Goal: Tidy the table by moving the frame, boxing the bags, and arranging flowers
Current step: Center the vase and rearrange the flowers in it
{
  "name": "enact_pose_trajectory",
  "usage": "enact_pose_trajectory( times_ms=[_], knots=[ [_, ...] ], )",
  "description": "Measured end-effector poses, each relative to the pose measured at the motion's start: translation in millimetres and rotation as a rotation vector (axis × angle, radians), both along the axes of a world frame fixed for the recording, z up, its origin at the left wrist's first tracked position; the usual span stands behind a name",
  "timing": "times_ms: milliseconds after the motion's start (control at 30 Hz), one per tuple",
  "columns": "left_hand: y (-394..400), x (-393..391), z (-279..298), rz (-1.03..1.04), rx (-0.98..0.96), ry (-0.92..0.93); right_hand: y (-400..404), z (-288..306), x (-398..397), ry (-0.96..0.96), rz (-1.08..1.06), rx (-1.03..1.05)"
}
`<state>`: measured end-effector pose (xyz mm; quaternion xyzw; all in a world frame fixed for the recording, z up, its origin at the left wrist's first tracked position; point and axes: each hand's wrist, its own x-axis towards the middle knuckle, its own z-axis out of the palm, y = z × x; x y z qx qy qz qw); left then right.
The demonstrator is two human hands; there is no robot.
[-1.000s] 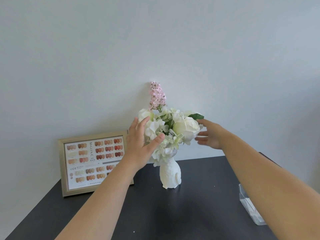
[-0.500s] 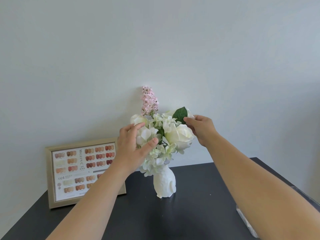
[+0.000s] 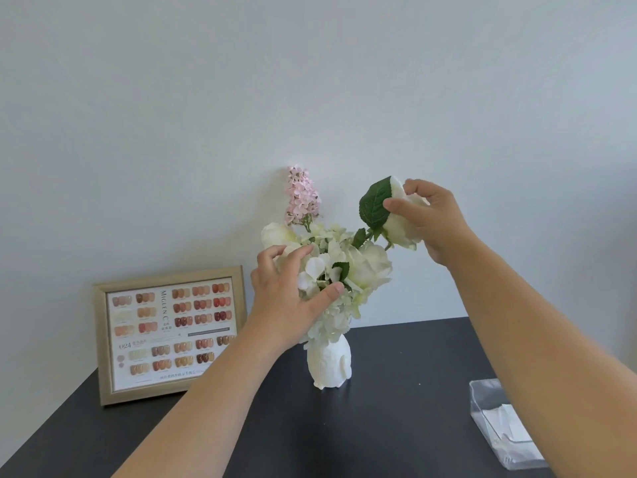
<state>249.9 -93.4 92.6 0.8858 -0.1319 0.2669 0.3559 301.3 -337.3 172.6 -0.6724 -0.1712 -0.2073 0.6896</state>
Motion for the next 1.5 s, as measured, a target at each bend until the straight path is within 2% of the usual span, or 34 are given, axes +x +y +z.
enact_pose_trajectory(
  times_ms=[133,300,400,533,633,733,800,867,933,1000,1067,1167,1233,1367,1500],
  knots=[
    [2.9,-1.8,5.5,0.028,0.03,0.019,-3.5,-1.3,-6.1,0.031,-0.125,0.003],
    [8.2,-2.1,41.4,0.142,0.042,-0.097,-9.0,43.3,-32.0,-0.135,-0.307,0.064],
    [-6.1,4.6,71.3,0.087,0.092,-0.201,-4.5,75.9,-53.7,-0.24,-0.338,0.056],
    [-46.3,19.1,103.5,0.039,0.23,-0.234,7.1,101.3,-72.7,-0.329,-0.34,0.05],
    [-66.5,24.5,118.8,-0.066,0.084,-0.243,10.2,112.2,-82.7,-0.343,-0.342,0.076],
    [-74.4,22.7,131.9,-0.167,-0.098,-0.295,6.6,115.9,-93.3,-0.36,-0.264,0.089],
    [-74.0,19.9,141.5,-0.193,-0.151,-0.322,-3.2,115.2,-97.3,-0.377,-0.092,0.131],
    [-71.6,16.5,153.1,-0.206,-0.203,-0.346,-16.0,113.6,-98.6,-0.341,0.158,0.331],
    [-70.1,9.2,162.0,-0.243,-0.269,-0.38,-24.5,108.4,-95.0,-0.205,0.282,0.464],
    [-70.8,2.0,164.3,-0.276,-0.27,-0.417,-20.9,97.1,-92.5,-0.131,0.211,0.274],
    [-73.2,-7.5,162.4,-0.287,-0.213,-0.465,-10.3,82.2,-91.0,-0.202,0.118,0.007],
    [-74.5,-14.8,158.1,-0.319,-0.142,-0.505,6.6,79.3,-99.8,-0.359,0.098,-0.182],
    [-73.0,-15.5,155.5,-0.312,-0.097,-0.482,12.5,83.4,-100.8,-0.4,0.063,-0.199],
    [-63.9,-10.3,151.4,-0.281,-0.114,-0.36,15.4,82.3,-97.3,-0.344,-0.053,-0.197],
    [-42.4,-4.5,139.9,-0.218,-0.025,-0.235,12.1,81.4,-104.3,-0.297,-0.149,-0.093]
  ],
)
